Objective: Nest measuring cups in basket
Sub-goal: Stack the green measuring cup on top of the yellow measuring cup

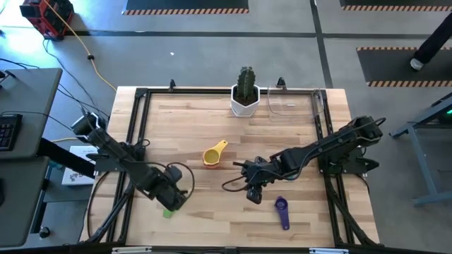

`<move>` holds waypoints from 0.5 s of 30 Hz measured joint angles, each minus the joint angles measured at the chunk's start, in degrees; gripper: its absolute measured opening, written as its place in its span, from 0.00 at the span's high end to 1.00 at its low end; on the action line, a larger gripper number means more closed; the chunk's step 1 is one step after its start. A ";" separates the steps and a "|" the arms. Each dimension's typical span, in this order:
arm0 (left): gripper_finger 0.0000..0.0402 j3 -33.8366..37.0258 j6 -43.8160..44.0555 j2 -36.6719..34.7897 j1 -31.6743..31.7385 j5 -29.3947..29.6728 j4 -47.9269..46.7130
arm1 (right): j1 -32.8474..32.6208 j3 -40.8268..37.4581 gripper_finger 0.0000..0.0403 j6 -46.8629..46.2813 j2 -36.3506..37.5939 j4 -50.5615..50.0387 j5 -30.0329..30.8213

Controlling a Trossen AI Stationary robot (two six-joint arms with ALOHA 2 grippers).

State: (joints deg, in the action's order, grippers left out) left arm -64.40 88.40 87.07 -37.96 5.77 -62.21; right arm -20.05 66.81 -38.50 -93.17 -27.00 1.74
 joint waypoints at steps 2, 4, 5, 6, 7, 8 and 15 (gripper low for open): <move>0.72 0.00 -0.21 1.42 -0.08 -1.20 0.96 | 0.00 0.00 0.63 0.00 0.00 0.02 0.02; 0.72 0.00 -0.71 2.74 -0.15 -1.86 0.79 | 0.00 0.00 0.63 0.00 0.00 0.02 0.02; 0.72 0.00 -1.26 3.28 -0.30 -1.88 0.45 | 0.00 0.00 0.63 -0.02 0.00 0.04 0.02; 0.72 0.00 -1.82 3.88 -0.38 -1.80 0.26 | 0.00 0.00 0.63 -0.01 0.00 0.11 0.02; 0.72 0.00 -2.55 4.37 -0.41 -1.57 0.04 | 0.00 0.00 0.63 -0.02 0.00 0.24 0.02; 0.72 0.00 -3.19 4.80 -0.43 -1.13 -0.58 | 0.00 0.00 0.63 -0.02 0.00 0.27 0.02; 0.72 0.00 -9.40 6.98 1.38 -0.12 -6.28 | 0.00 0.00 0.63 -0.16 0.00 0.46 0.02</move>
State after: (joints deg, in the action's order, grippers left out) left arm -64.40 79.00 94.05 -36.58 5.65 -68.49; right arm -20.05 66.81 -38.66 -93.17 -26.54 1.76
